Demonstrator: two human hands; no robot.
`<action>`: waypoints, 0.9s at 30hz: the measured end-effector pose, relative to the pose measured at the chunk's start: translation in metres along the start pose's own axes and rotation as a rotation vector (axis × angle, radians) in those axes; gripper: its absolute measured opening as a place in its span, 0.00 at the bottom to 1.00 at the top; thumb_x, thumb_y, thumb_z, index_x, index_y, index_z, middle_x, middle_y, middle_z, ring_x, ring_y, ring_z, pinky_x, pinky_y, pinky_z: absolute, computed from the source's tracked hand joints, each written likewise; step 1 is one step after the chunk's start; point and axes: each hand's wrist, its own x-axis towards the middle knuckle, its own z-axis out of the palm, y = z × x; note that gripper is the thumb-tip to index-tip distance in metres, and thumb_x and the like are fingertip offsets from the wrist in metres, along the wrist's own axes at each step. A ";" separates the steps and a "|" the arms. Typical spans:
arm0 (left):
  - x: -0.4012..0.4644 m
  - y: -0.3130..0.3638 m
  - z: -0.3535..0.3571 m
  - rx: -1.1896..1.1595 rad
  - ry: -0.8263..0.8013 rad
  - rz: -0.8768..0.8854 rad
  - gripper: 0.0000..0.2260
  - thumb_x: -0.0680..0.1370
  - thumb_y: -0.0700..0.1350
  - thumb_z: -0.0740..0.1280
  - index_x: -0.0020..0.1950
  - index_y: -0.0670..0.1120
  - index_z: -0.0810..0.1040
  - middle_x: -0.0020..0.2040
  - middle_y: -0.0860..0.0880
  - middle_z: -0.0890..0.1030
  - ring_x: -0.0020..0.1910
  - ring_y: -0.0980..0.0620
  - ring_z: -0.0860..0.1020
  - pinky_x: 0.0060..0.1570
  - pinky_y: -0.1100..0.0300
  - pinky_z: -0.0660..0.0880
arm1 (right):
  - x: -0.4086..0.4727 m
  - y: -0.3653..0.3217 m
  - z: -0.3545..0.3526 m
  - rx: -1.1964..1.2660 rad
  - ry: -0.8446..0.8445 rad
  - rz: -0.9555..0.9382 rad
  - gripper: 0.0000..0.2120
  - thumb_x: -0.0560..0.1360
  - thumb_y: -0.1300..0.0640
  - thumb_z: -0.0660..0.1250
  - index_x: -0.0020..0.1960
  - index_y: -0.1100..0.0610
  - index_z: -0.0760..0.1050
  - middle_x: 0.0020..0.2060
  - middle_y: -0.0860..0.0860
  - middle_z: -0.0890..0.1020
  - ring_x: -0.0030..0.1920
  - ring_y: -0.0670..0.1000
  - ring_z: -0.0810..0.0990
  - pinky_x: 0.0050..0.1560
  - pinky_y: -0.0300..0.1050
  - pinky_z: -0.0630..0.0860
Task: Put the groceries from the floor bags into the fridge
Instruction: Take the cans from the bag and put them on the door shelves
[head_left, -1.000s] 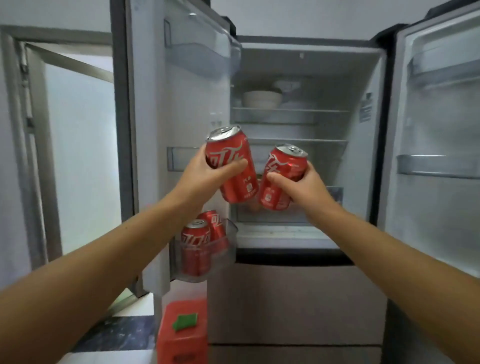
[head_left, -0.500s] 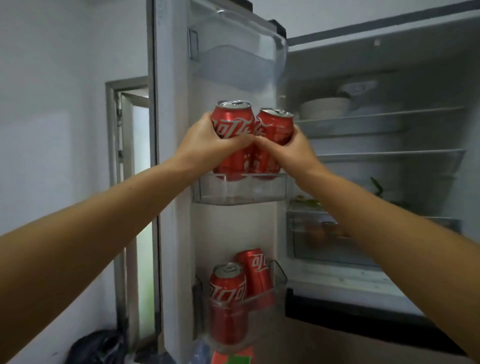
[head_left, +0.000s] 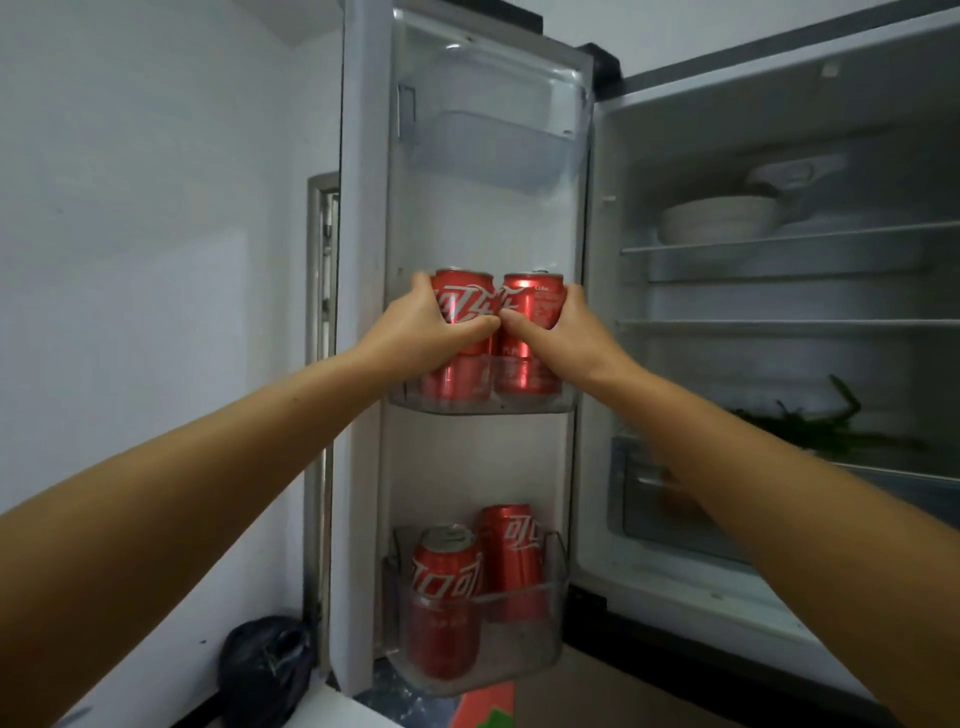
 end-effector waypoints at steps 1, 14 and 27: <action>-0.002 0.001 0.001 0.013 0.009 -0.018 0.31 0.71 0.56 0.71 0.66 0.43 0.63 0.57 0.48 0.76 0.46 0.54 0.75 0.37 0.65 0.71 | -0.003 -0.002 0.000 -0.012 -0.012 -0.008 0.33 0.71 0.41 0.69 0.67 0.55 0.60 0.53 0.50 0.77 0.50 0.50 0.79 0.49 0.45 0.77; -0.079 -0.013 0.008 0.174 0.163 0.133 0.40 0.75 0.52 0.69 0.77 0.48 0.47 0.75 0.45 0.57 0.73 0.49 0.60 0.69 0.57 0.60 | -0.078 0.003 0.016 -0.081 0.220 -0.254 0.37 0.76 0.46 0.64 0.77 0.57 0.49 0.76 0.57 0.55 0.76 0.55 0.53 0.75 0.56 0.54; -0.339 -0.187 -0.176 0.334 0.119 -0.533 0.11 0.78 0.48 0.64 0.59 0.46 0.74 0.42 0.48 0.79 0.40 0.52 0.77 0.42 0.64 0.73 | -0.247 -0.070 0.246 -0.162 -0.774 -0.205 0.13 0.78 0.50 0.60 0.60 0.53 0.73 0.45 0.48 0.79 0.47 0.51 0.78 0.47 0.45 0.74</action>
